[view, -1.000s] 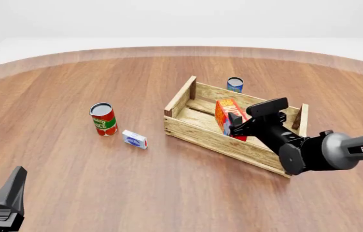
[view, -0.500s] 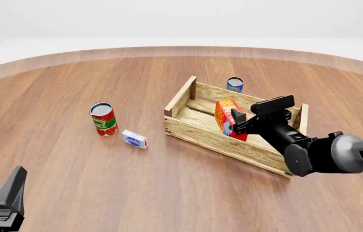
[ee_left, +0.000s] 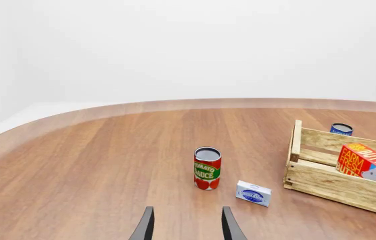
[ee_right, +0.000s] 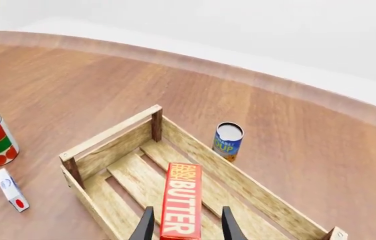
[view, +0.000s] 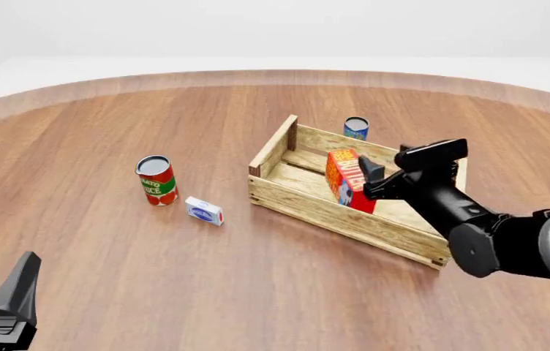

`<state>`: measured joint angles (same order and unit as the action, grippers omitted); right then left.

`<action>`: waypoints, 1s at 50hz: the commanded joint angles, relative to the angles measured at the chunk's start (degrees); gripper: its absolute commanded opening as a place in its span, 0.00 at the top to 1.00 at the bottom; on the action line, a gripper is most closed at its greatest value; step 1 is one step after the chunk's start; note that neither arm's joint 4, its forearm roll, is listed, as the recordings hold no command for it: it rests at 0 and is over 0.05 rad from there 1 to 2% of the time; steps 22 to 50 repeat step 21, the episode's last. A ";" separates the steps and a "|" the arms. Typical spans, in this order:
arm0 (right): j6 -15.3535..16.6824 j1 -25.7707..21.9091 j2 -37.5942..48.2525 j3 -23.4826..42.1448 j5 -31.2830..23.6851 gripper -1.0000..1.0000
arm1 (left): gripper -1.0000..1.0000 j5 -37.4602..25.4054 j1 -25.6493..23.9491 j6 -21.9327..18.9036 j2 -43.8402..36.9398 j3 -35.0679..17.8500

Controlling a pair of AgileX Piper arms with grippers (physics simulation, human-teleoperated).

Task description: Pick up the butter and put it in the tray.

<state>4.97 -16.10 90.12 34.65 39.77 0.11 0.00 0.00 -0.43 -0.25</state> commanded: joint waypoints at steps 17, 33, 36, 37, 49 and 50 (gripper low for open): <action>-0.98 -0.14 -13.39 -6.20 -2.17 0.00 | 0.00 0.00 0.00 0.00 0.00 0.00; -1.41 -1.20 -15.12 -7.10 -1.95 0.00 | 0.00 0.00 0.00 0.00 0.00 0.00; -1.41 -1.20 -15.12 -7.10 -1.95 0.00 | 0.00 0.00 0.00 0.00 0.00 0.00; -1.41 -1.20 -15.12 -7.10 -1.95 0.00 | 0.00 0.00 0.00 0.00 0.00 0.00; -1.41 -1.20 -15.12 -7.10 -1.95 0.00 | 0.00 0.00 0.00 0.00 0.00 0.00; -1.41 -1.20 -15.12 -7.10 -1.95 0.00 | 0.00 0.00 0.00 0.00 0.00 0.00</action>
